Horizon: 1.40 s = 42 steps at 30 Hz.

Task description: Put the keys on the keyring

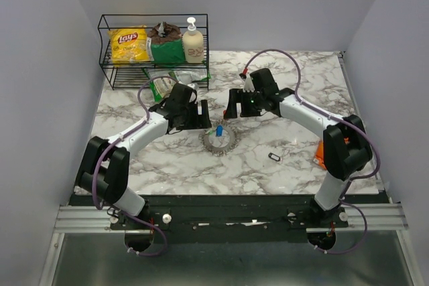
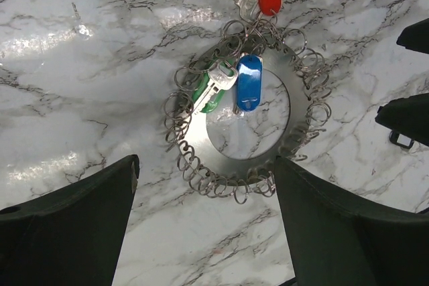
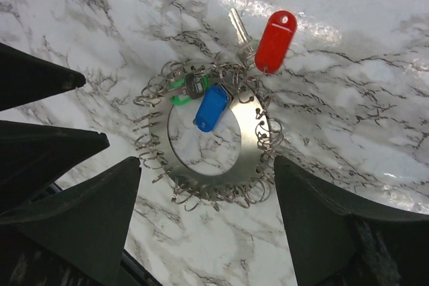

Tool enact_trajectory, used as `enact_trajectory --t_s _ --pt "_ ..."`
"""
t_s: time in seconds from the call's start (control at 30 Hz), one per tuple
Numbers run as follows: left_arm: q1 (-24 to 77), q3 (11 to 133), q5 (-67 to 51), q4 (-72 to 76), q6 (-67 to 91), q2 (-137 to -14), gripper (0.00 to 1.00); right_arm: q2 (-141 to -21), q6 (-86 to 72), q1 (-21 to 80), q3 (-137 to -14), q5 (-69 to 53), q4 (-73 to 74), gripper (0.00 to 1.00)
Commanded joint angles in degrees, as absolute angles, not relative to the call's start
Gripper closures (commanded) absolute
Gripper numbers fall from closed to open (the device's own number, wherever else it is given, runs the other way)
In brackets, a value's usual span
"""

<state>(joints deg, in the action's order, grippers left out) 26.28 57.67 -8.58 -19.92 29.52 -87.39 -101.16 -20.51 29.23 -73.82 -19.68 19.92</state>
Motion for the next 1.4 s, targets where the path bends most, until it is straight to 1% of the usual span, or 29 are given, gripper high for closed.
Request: enact_trajectory --t_s 0.0,0.3,0.37,0.6,0.63,0.73,0.93,1.07,1.13,1.37 --pt "26.46 59.94 -8.96 -22.41 28.56 -89.12 0.11 -103.71 -18.9 29.36 -76.64 -22.85 22.15 0.11" --pt "26.37 60.2 -9.32 -22.76 28.39 -90.7 0.13 -106.0 -17.93 29.44 -78.92 -23.38 24.61 0.11" --pt "26.37 60.55 -10.02 -22.85 27.78 -91.58 0.18 -106.26 -17.75 29.36 -78.93 -23.38 24.87 0.11" --pt "26.37 61.61 -10.02 -23.12 26.81 -94.13 0.23 -106.7 -16.44 29.71 -80.24 -22.5 26.63 0.11" --pt "26.28 61.7 -9.85 -23.12 26.72 -94.48 0.27 -106.61 -16.17 29.71 -80.85 -22.06 27.5 0.11" --pt "26.37 61.44 -9.49 -22.77 26.81 -95.54 0.28 -106.7 -15.12 29.88 -81.47 -20.83 28.91 0.11" --pt "26.37 60.12 -8.09 -20.83 27.07 -96.33 0.39 -106.87 -14.24 30.06 -81.65 -20.92 30.06 0.11" --pt "26.28 60.12 -7.21 -20.39 27.25 -97.12 0.41 -106.79 -14.15 30.32 -81.74 -21.01 30.59 0.11" --pt "26.37 60.12 -6.86 -20.39 27.16 -97.29 0.43 -106.79 -14.15 30.41 -81.74 -21.01 30.76 0.11" --pt "26.28 58.19 -5.89 -20.48 27.16 -96.07 0.44 -106.7 -13.8 31.2 -81.65 -20.83 31.38 0.11"
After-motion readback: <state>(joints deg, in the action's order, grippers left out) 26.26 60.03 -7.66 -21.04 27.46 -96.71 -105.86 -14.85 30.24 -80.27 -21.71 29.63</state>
